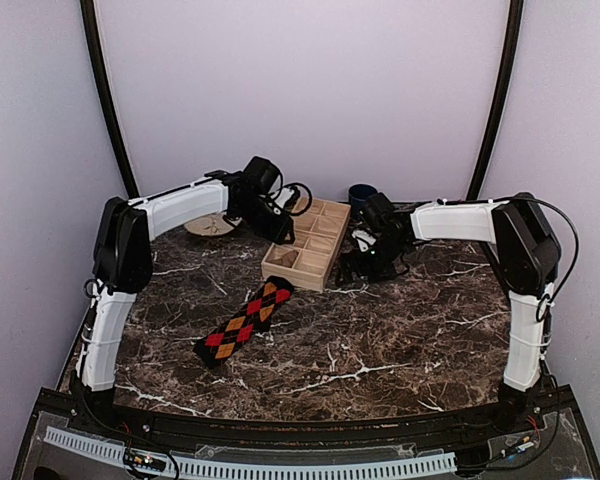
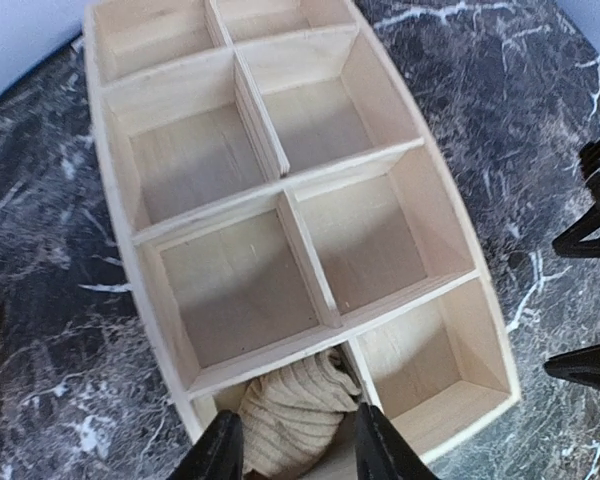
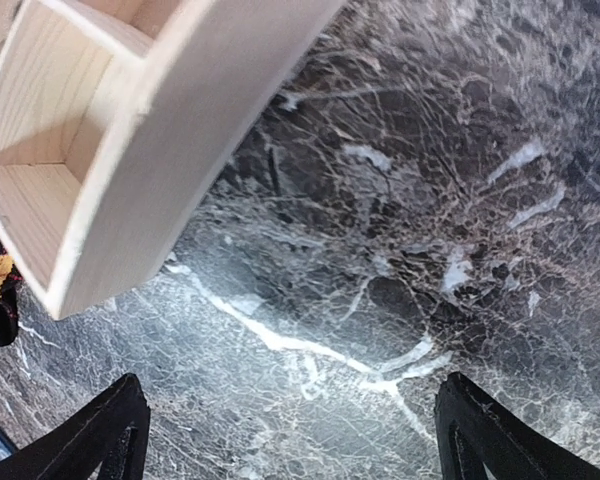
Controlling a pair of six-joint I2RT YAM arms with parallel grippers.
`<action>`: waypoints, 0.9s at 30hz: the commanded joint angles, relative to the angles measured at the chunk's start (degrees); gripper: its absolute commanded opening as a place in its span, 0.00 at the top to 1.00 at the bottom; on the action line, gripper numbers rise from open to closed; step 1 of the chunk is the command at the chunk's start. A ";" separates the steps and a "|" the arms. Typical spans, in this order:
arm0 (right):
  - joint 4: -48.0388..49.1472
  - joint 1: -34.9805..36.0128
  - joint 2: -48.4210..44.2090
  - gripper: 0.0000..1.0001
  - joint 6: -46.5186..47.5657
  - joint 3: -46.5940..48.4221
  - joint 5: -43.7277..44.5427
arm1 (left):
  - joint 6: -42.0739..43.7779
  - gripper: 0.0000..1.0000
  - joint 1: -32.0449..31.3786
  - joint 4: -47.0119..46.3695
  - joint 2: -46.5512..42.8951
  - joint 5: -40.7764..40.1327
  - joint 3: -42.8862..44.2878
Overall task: Roll the socks
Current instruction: Place the sock in the storage box.
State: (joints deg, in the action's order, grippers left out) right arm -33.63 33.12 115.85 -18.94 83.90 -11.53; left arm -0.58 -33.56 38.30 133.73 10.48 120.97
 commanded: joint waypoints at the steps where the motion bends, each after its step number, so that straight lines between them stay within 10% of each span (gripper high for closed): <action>1: 1.39 3.14 -4.32 0.02 2.35 0.10 4.84 | -2.77 0.57 -0.37 -5.21 -13.54 -5.27 -4.73; 15: 27.98 9.02 -31.35 0.00 1.35 -16.77 29.40 | -5.49 0.45 -4.44 -28.20 -50.75 -10.72 -48.31; 20: 38.96 7.32 -33.24 0.17 -1.39 -22.43 16.07 | -10.91 0.36 -4.77 -32.35 -58.53 -4.61 -59.67; 22: 37.57 7.48 -31.56 0.31 -1.37 -20.34 13.26 | -13.34 0.03 -4.89 -31.07 -60.61 -4.61 -61.87; 27: 32.66 13.57 -29.35 0.32 2.37 -17.37 15.75 | -15.90 0.01 -5.67 -30.70 -67.78 -8.57 -68.41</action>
State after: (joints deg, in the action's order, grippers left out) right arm -1.34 41.89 85.67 -18.37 63.72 5.82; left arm -12.95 -38.76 8.60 71.33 4.38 56.10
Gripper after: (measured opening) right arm 0.677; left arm 0.989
